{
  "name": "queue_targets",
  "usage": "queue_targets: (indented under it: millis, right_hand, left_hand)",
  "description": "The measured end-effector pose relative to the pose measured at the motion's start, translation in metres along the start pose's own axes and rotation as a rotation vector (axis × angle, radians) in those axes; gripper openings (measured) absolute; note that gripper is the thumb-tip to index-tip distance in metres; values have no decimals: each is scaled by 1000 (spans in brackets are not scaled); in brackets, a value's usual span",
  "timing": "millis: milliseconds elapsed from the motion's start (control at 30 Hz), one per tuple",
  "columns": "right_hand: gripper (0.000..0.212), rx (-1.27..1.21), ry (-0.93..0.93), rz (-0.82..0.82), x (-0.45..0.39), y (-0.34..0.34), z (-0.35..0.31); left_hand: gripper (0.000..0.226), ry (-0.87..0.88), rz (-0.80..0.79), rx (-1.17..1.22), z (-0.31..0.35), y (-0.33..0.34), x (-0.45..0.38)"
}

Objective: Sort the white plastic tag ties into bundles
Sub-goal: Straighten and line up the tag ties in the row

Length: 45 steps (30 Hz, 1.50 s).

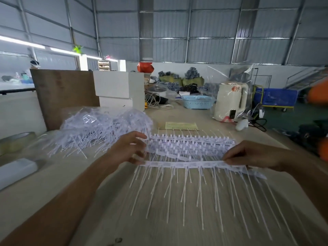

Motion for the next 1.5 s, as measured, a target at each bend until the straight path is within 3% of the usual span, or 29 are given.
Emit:
queue_targets:
  millis: [100,200,300,433,567,700,867,1067,1233,1500]
  right_hand:
    - [19,142,53,-49,-5,3,-2]
    - [19,266,89,-45,-14,7,-4]
    - [19,437,-57,174,-32,29,-8]
    - [23,420,-289,372,-60,79,-26]
    - [32,310,-403,340,-85,108,-55]
    - [22,137,-373,275,-104,122,-69]
    - [20,-119,-366,310,-110,121,-59]
    - [15,-181,-355,389,-116,139,-43]
    - [12,-43,-402,494,-109,152,-36]
    - [8,52,-511,556,-105,156,-37]
  left_hand:
    - [22,284,-109,-673,-3,4,-4]
    - [25,335,-270,-865,-2,11,-1]
    - [17,342,-258,-817,-1,13,-1]
    - [11,421,-208,-655,6,11,2]
    - [15,531,-129,-478,18,9,6]
    - [14,569,-52,-317,23,7,8]
    - [10,491,-53,-366,13,5,4]
    - [14,284,-58,-127,4,22,6]
    - [16,153,-65,-19,2,34,8]
    - [12,44,46,-55,5,42,7]
Point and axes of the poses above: each hand's wrist, its own x-axis away from the middle knuckle, its own y-axis out of the palm, z = x × y, the point moved 1 cm from there along -x, towards the middle knuckle, and after that the axes turned 8 degrees about -x, right-handed, at the moved point
